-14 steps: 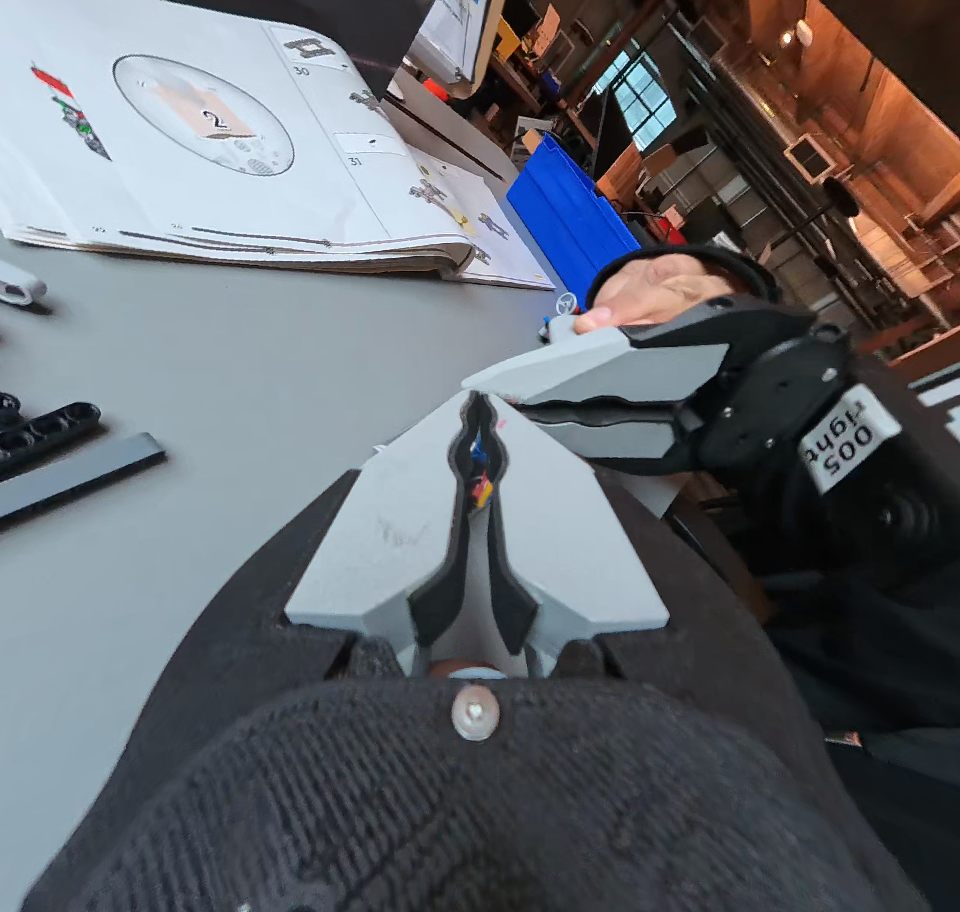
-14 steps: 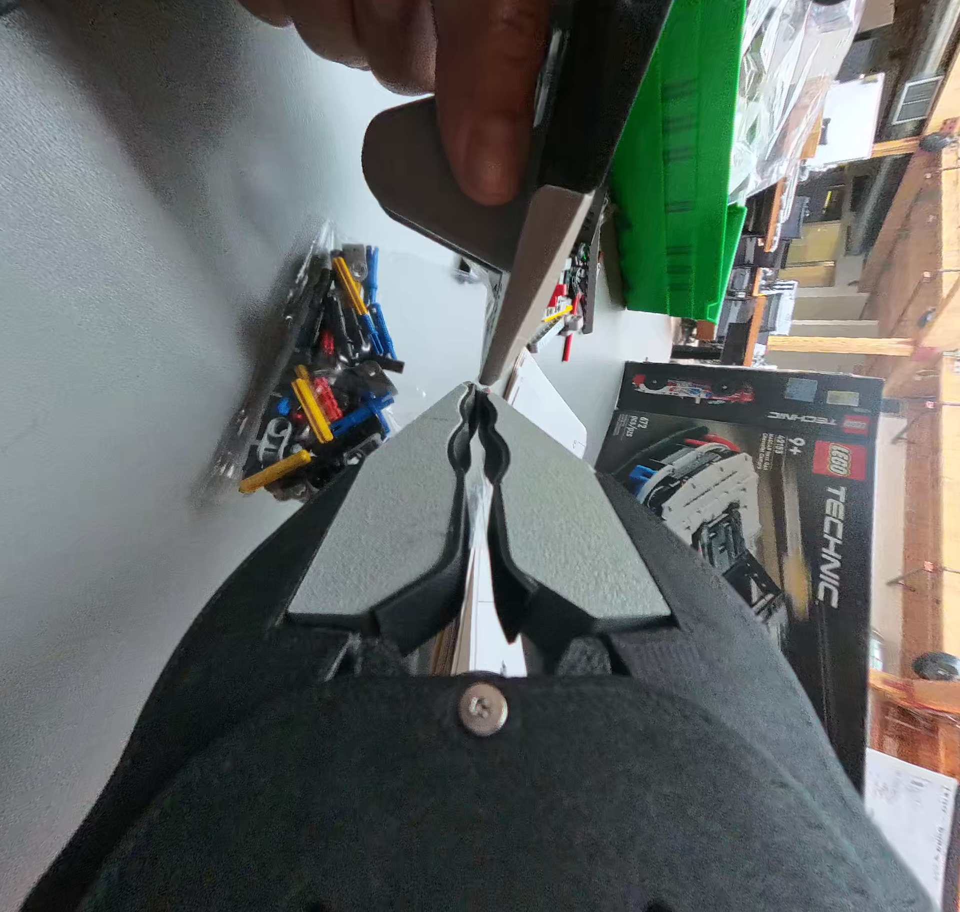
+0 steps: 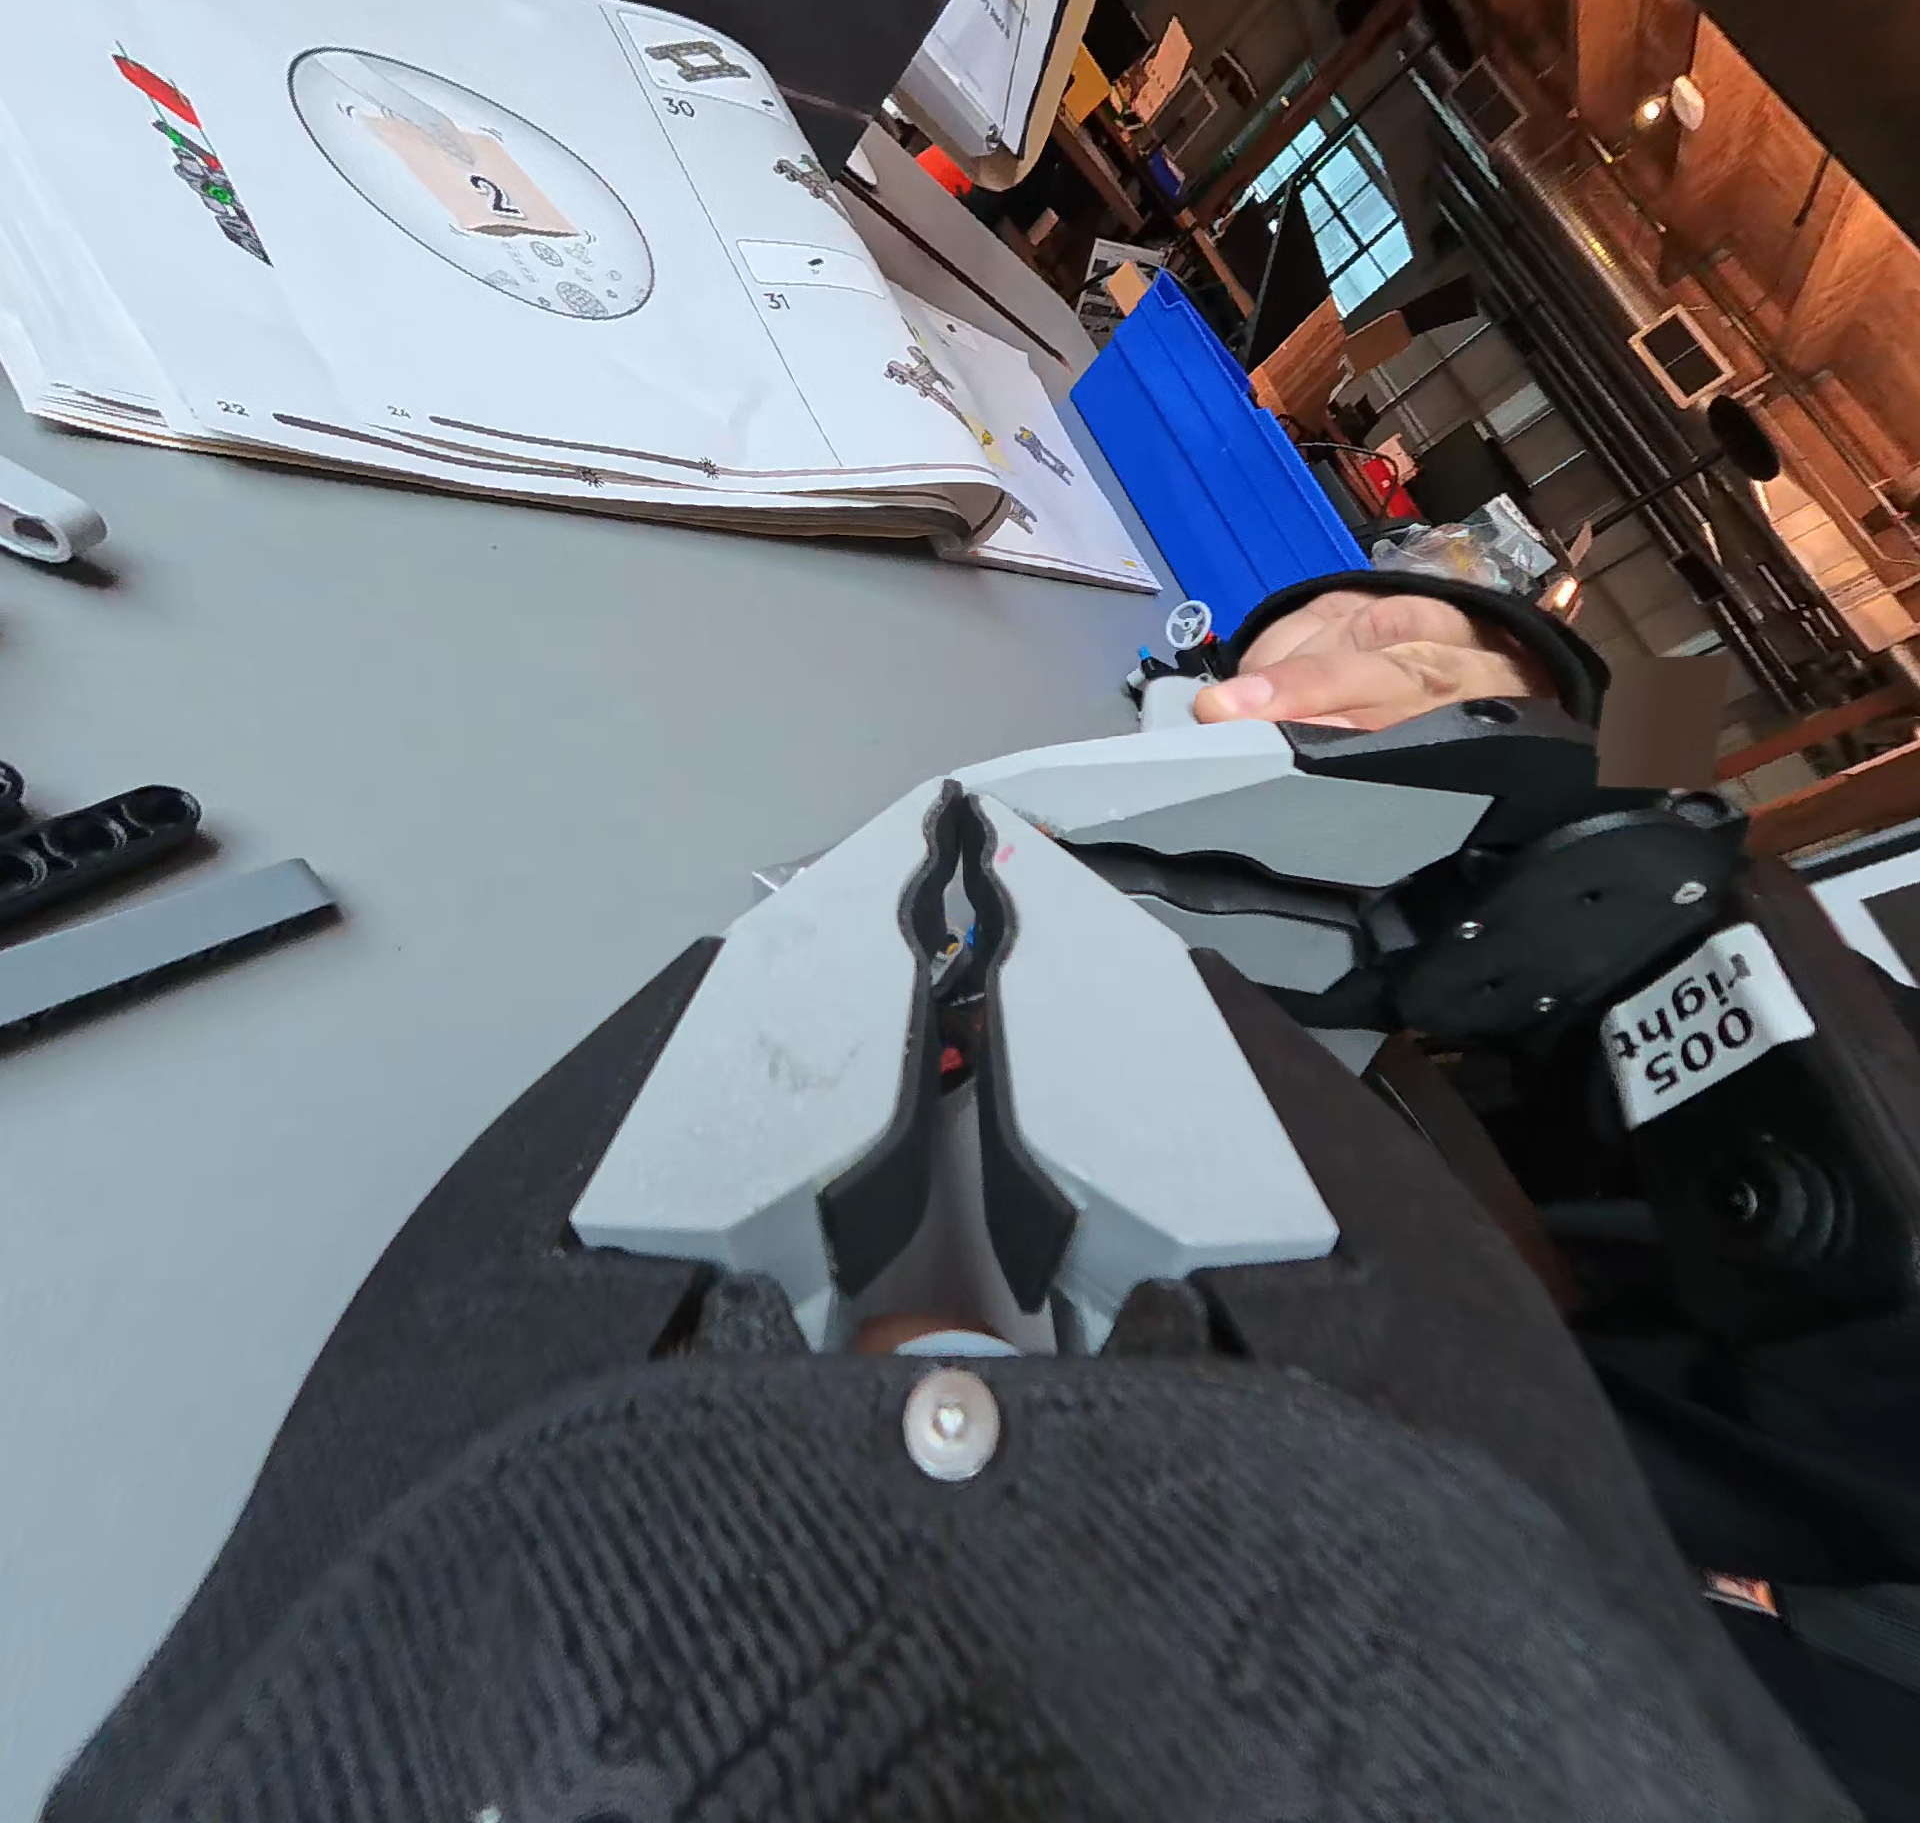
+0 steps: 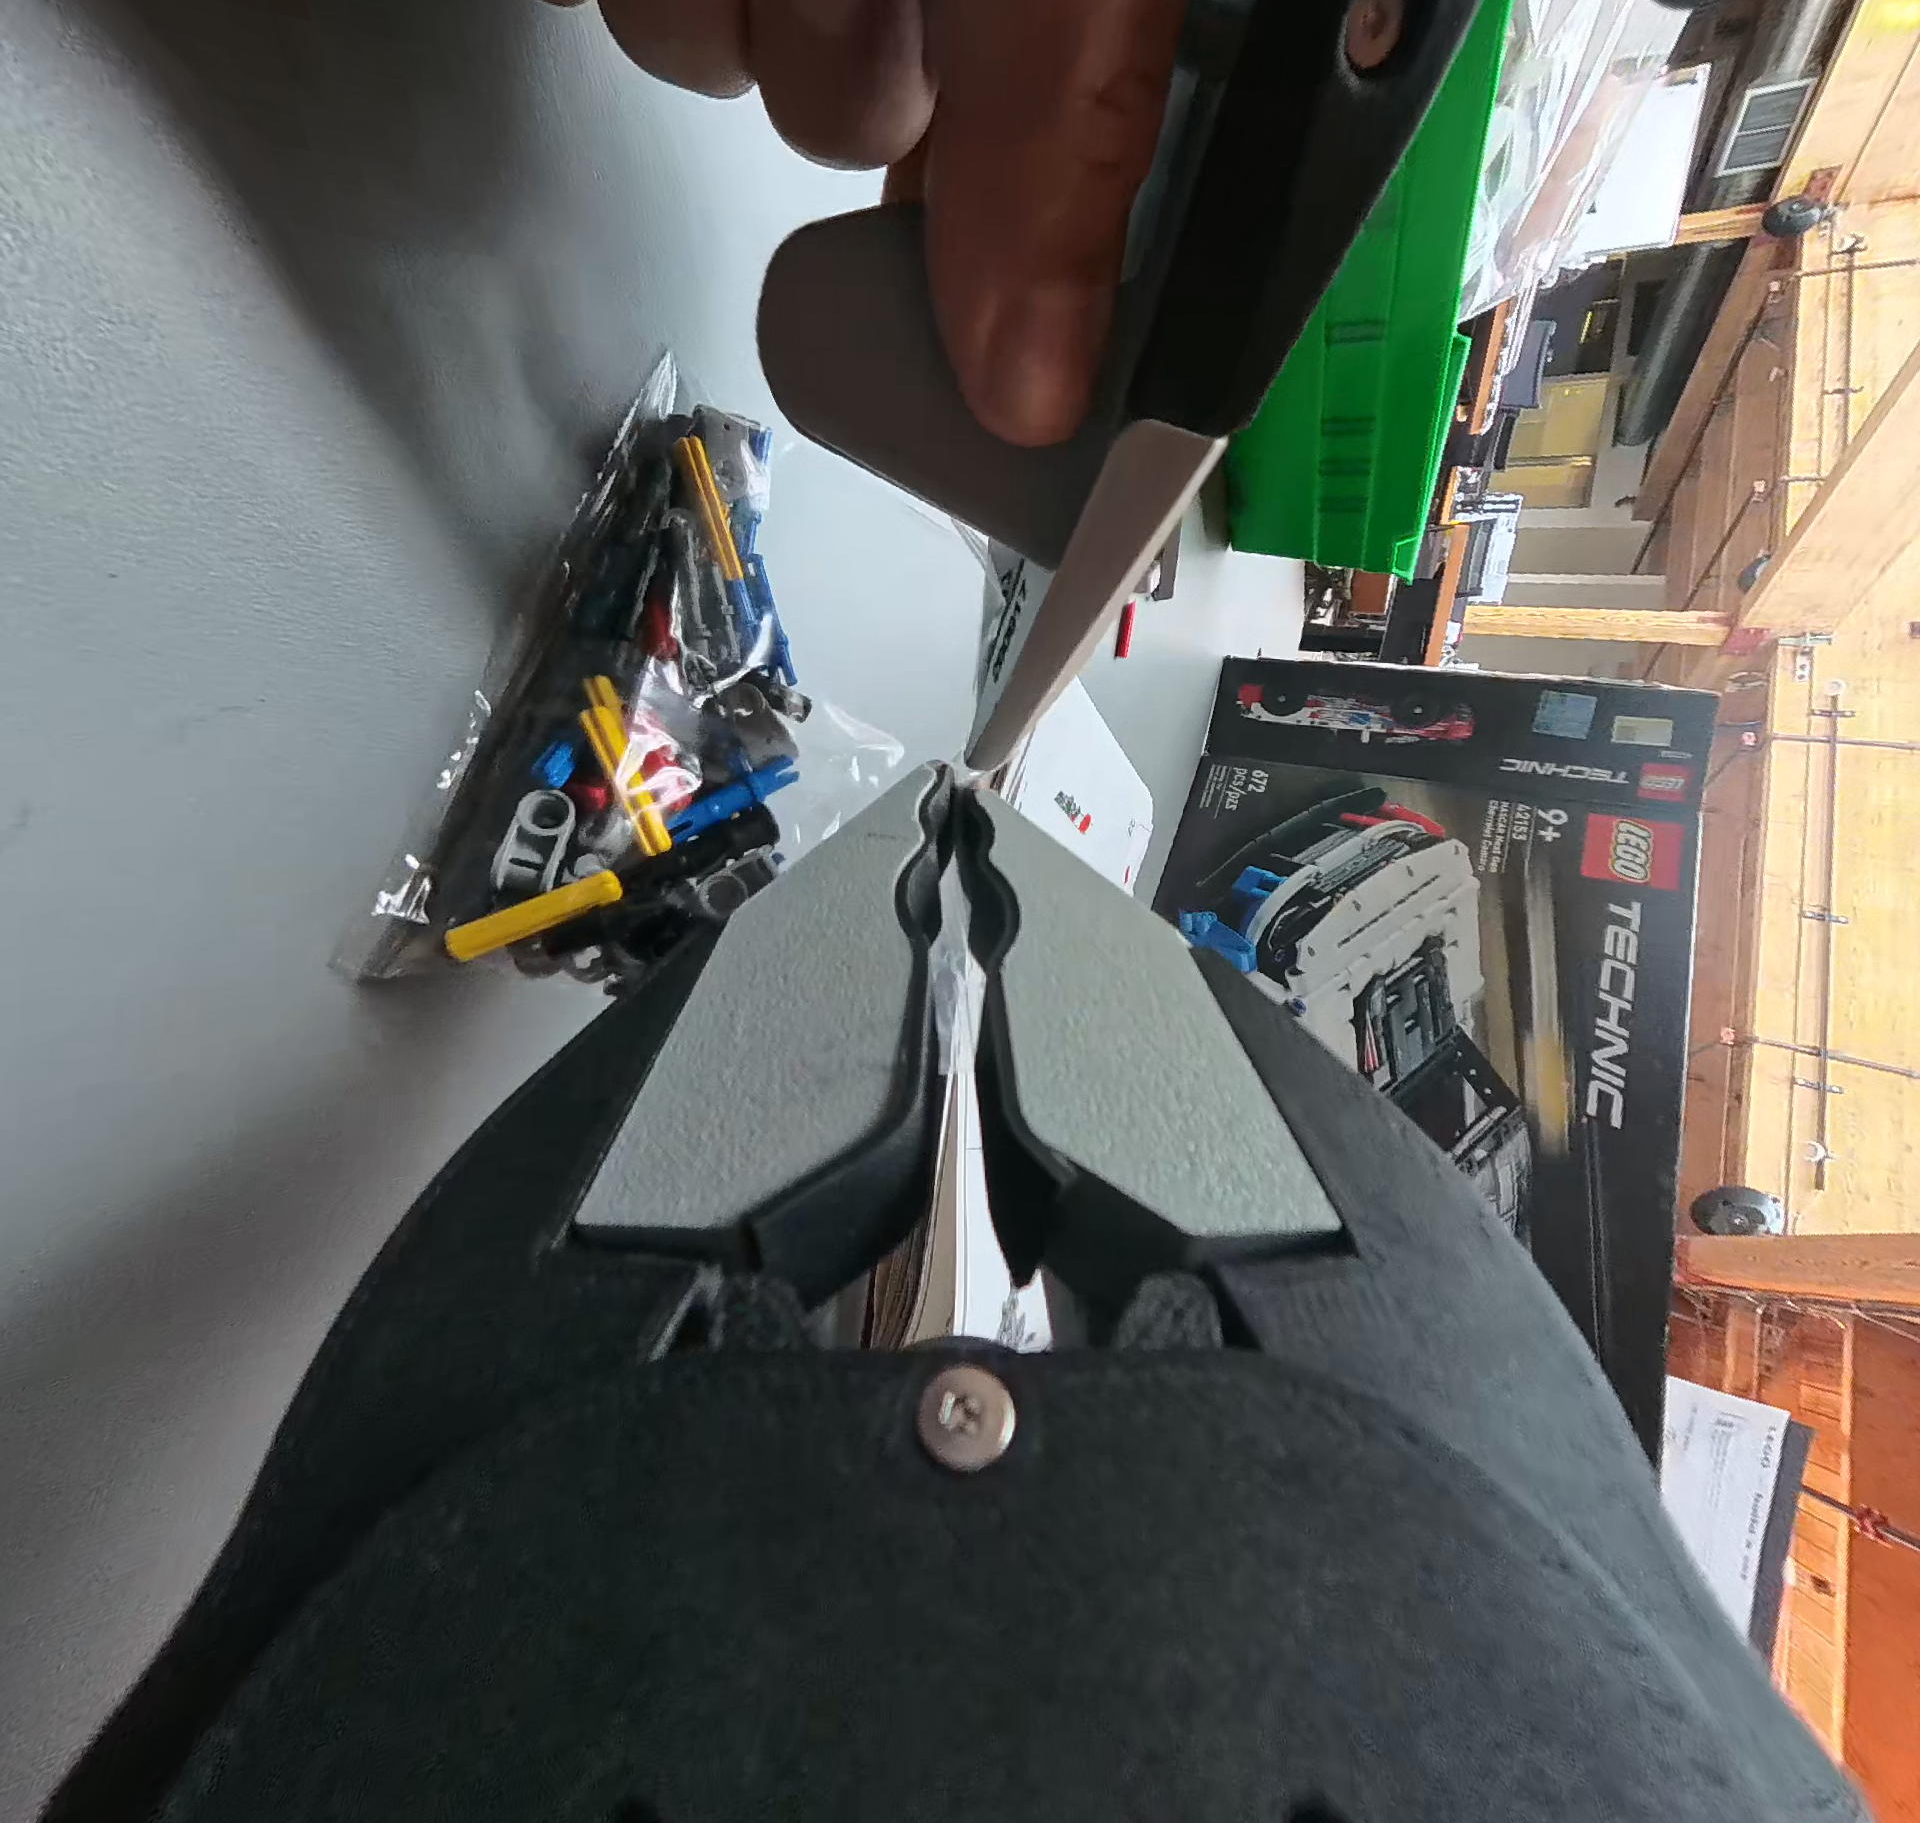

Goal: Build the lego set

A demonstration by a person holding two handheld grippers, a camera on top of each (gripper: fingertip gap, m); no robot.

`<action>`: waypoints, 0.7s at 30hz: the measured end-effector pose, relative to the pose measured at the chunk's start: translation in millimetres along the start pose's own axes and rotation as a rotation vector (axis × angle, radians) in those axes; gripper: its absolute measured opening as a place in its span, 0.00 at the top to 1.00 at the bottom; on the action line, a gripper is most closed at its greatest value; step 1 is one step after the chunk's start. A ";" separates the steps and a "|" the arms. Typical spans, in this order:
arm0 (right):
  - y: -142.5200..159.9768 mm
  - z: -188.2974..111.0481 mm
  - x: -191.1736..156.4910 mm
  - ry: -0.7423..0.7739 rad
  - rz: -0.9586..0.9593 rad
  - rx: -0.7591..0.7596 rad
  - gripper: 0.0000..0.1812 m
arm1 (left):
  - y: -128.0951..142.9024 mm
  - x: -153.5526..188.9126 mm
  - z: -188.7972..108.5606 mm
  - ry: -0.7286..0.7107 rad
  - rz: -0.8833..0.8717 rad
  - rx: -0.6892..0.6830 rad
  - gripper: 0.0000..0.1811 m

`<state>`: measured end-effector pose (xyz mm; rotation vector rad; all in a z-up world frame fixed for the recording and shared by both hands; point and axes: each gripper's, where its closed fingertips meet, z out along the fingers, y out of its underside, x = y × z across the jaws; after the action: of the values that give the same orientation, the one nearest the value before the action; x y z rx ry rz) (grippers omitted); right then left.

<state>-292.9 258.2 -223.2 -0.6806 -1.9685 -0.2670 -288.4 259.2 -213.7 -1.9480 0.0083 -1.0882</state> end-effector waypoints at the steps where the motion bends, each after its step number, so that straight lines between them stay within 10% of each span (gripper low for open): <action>1: 0.7 -0.3 0.3 0.006 0.001 -0.002 1.00 | 0.1 0.1 0.8 -0.002 0.001 -0.001 1.00; 11: -0.3 -15.2 -2.2 -0.541 0.907 0.366 1.00 | 6.6 18.8 -0.5 0.041 0.271 -0.120 1.00; 14: 18.3 -7.6 4.4 -0.435 0.918 0.261 0.86 | 2.6 15.6 -2.8 0.005 0.248 -0.119 1.00; 21: 28.7 -52.0 26.7 -0.210 0.967 0.202 0.90 | -3.1 34.5 -10.8 0.088 0.116 -0.027 1.00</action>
<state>-247.0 267.1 -177.9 -1.4594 -1.6006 0.6007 -275.8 240.3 -185.5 -1.8970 0.1823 -1.1012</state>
